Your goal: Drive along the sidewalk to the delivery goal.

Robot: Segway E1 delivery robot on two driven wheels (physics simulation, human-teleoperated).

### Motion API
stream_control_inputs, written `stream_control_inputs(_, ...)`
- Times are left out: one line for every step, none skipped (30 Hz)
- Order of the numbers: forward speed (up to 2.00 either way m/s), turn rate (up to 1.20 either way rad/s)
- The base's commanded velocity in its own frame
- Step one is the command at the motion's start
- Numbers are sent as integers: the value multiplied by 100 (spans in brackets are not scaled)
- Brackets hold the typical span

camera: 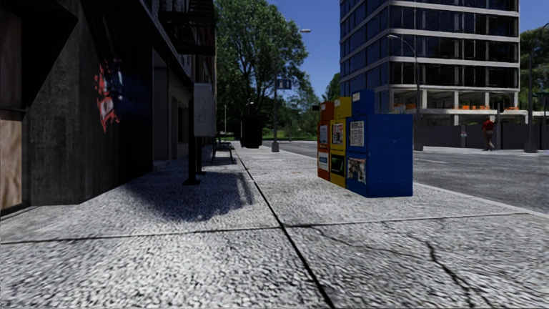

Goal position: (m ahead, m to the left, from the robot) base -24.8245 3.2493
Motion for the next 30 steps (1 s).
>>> stream_control_inputs(0, -93)
stream_control_inputs(0, -94)
stream_control_inputs(0, -94)
stream_control_inputs(0, -94)
stream_control_inputs(0, -94)
stream_control_inputs(0, -94)
stream_control_inputs(0, -94)
stream_control_inputs(0, -94)
stream_control_inputs(0, -94)
stream_control_inputs(0, -94)
stream_control_inputs(0, -94)
stream_control_inputs(0, -94)
stream_control_inputs(0, -94)
stream_control_inputs(0, -94)
stream_control_inputs(0, -94)
stream_control_inputs(0, -94)
stream_control_inputs(0, -94)
stream_control_inputs(0, -94)
stream_control_inputs(0, -94)
stream_control_inputs(0, -90)
stream_control_inputs(0, -81)
stream_control_inputs(0, -78)
stream_control_inputs(0, -78)
stream_control_inputs(0, -78)
stream_control_inputs(0, -77)
stream_control_inputs(0, -77)
stream_control_inputs(0, -77)
stream_control_inputs(0, -77)
stream_control_inputs(0, -77)
stream_control_inputs(0, -77)
